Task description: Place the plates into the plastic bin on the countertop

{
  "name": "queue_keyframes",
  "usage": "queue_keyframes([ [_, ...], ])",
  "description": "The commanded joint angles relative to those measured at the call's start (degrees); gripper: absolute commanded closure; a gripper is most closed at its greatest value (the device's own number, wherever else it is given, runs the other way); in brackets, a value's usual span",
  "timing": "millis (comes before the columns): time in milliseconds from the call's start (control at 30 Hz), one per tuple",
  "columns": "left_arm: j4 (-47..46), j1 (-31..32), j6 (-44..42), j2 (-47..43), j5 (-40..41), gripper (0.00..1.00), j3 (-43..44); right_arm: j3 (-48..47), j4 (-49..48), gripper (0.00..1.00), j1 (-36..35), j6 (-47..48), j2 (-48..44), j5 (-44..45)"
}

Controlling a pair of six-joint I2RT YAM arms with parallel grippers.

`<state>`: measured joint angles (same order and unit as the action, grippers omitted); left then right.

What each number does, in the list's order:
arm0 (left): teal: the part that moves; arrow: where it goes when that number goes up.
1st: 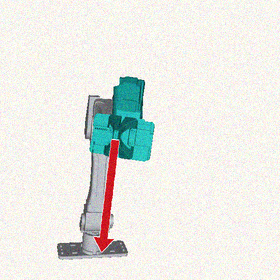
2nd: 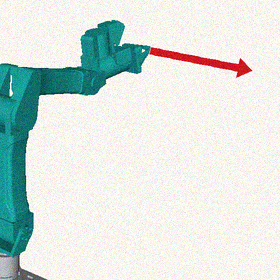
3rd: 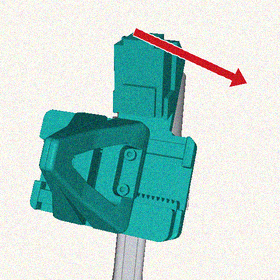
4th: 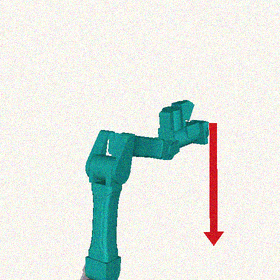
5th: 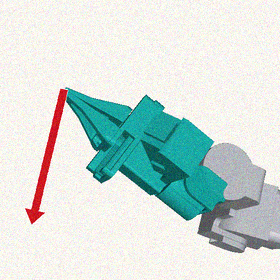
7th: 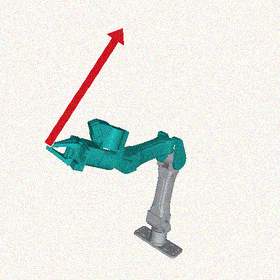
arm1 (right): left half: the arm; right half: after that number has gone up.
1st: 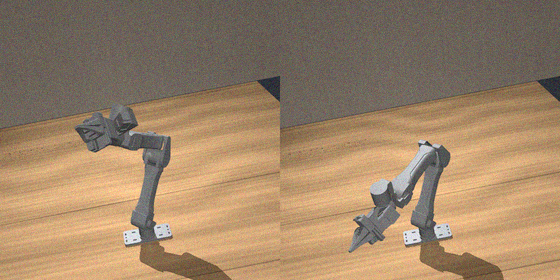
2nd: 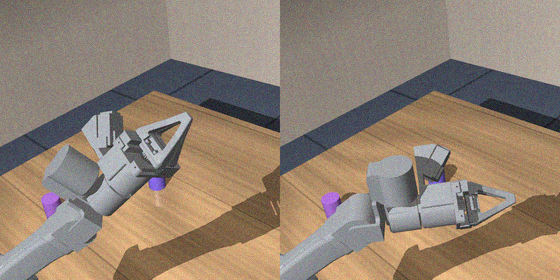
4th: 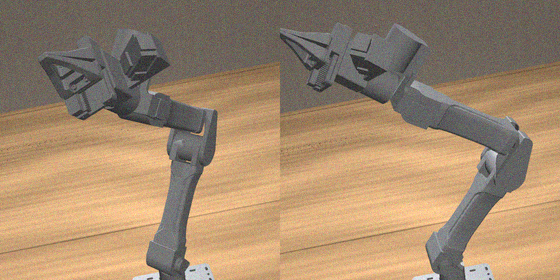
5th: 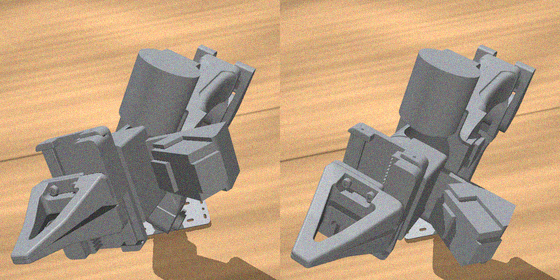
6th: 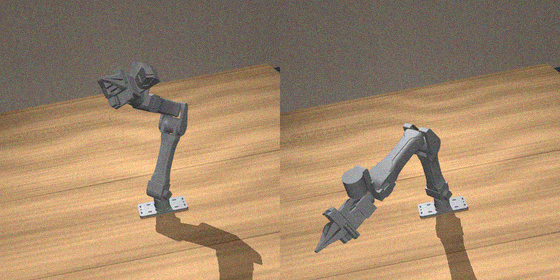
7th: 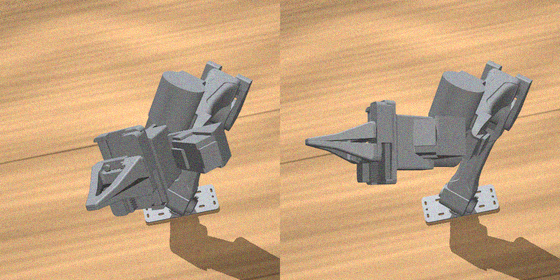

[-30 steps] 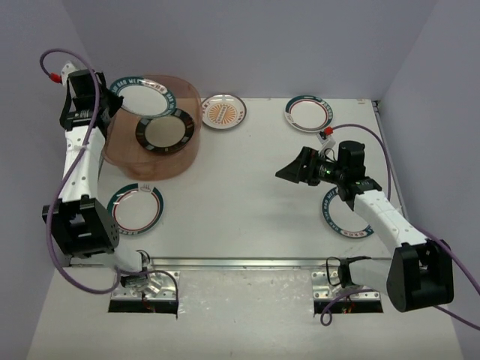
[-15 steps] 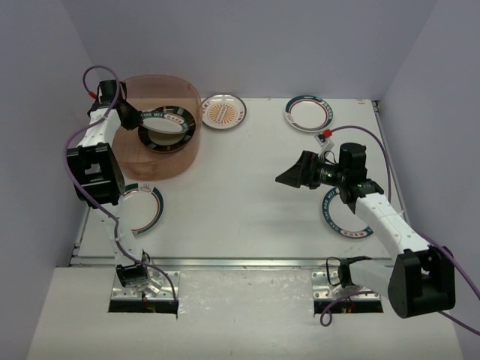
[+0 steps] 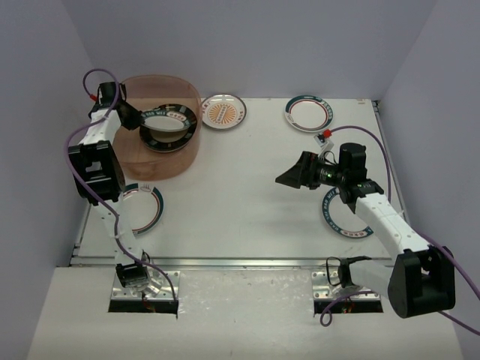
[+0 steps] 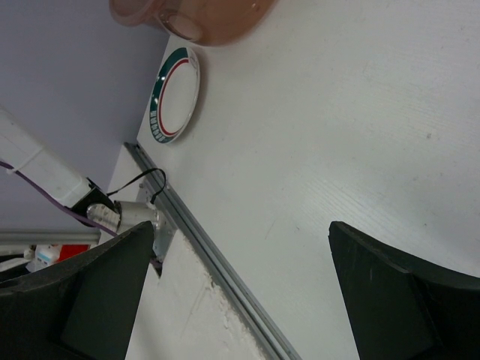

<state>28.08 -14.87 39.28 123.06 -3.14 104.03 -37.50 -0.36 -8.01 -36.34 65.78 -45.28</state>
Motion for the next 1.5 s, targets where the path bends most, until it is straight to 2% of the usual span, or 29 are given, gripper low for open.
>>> queue_keyframes([
  [0, -6.6, -0.2, 2.3, -6.5, 1.0, 0.78, -6.8, -0.6, -1.5, 0.01, 0.2, 0.6, -0.1, -1.1],
  [33, -7.5, -0.2, 2.5, -7.0, 0.5, 0.71, -7.8, -0.6, -1.8, 0.01, 0.2, 0.4, 0.1, -1.4],
  [67, -7.6, -0.2, 2.6, -7.0, 0.0, 0.7, -7.9, -0.6, -2.0, 0.01, 0.2, 0.2, 0.1, -1.4],
  [100, -7.5, -0.2, 2.5, -6.8, -0.5, 0.64, -7.7, -0.4, -2.1, 0.01, 0.2, 0.2, 0.2, -1.4],
  [167, -5.0, -0.1, 2.2, -5.5, -0.5, 0.26, -6.0, -0.3, -2.3, 0.01, 0.2, 0.2, 0.5, -1.4],
  [200, -4.4, -0.1, 1.9, -5.4, 0.2, 0.1, -5.5, -0.4, -2.2, 0.01, 0.2, 0.3, 0.6, -1.1],
  [233, -3.8, -0.1, 0.8, -5.5, 0.5, 0.02, -5.4, -0.5, -1.7, 0.01, 0.2, 0.5, 0.9, -0.8],
  [367, 0.9, 0.7, -2.9, -6.2, 5.2, 0.0, -1.6, -2.7, 0.6, 0.01, 0.2, 2.4, 3.2, 3.1],
  [533, 8.0, 1.3, -4.6, -0.7, 4.2, 0.0, 5.7, -5.1, 3.8, 0.01, 0.2, 1.8, 7.4, 9.0],
  [667, 7.9, 2.4, -4.8, -1.6, 3.3, 0.0, 5.5, -7.6, 4.0, 0.01, 0.3, -0.4, 11.1, 20.2],
  [767, 8.8, 2.7, -4.8, -5.5, 1.9, 0.0, 5.7, -10.9, 3.8, 0.01, 1.0, -4.1, 15.4, 28.5],
  [833, 9.4, 3.2, -4.5, -13.3, 2.8, 0.0, 3.4, -14.8, 1.8, 0.01, 2.5, -7.6, 20.9, 35.3],
  [867, 8.7, 3.4, -4.4, -20.4, 2.9, 0.0, 1.6, -16.5, 0.8, 0.01, 3.0, -9.4, 22.7, 37.6],
  [933, 5.4, 4.5, -5.1, -30.0, 2.9, 0.0, -5.0, -17.9, -3.9, 0.01, 4.4, -14.5, 27.5, 41.5],
  [967, 3.3, 5.8, -5.5, -33.6, 2.6, 0.0, -9.9, -18.5, -6.5, 0.01, 5.3, -16.9, 30.1, 41.1],
  [1033, -2.5, 10.5, -6.8, -48.8, 1.4, 0.0, -22.9, -21.5, -12.8, 0.01, 7.4, -22.6, 36.6, 39.0],
  [1100, -6.6, 14.1, -7.5, -58.8, 0.9, 0.0, -32.6, -24.3, -15.5, 0.01, 7.7, -24.2, 42.2, 41.2],
  [1200, -5.7, 15.7, -8.3, -69.0, -1.4, 0.0, -41.9, -27.9, -17.5, 0.01, 8.5, -24.6, 47.9, 49.3],
  [1367, -4.7, 15.8, -12.4, -81.6, -4.5, 0.0, -52.5, -35.0, -19.1, 0.02, 13.2, -30.0, 57.7, 47.5],
  [1433, -4.5, 15.8, -12.8, -84.5, -4.2, 0.0, -54.1, -36.3, -19.8, 0.04, 13.8, -31.0, 59.1, 47.4],
  [1467, -4.7, 15.8, -12.8, -85.5, -4.5, 0.0, -55.6, -37.1, -19.5, 0.09, 14.3, -31.7, 60.6, 46.9],
])
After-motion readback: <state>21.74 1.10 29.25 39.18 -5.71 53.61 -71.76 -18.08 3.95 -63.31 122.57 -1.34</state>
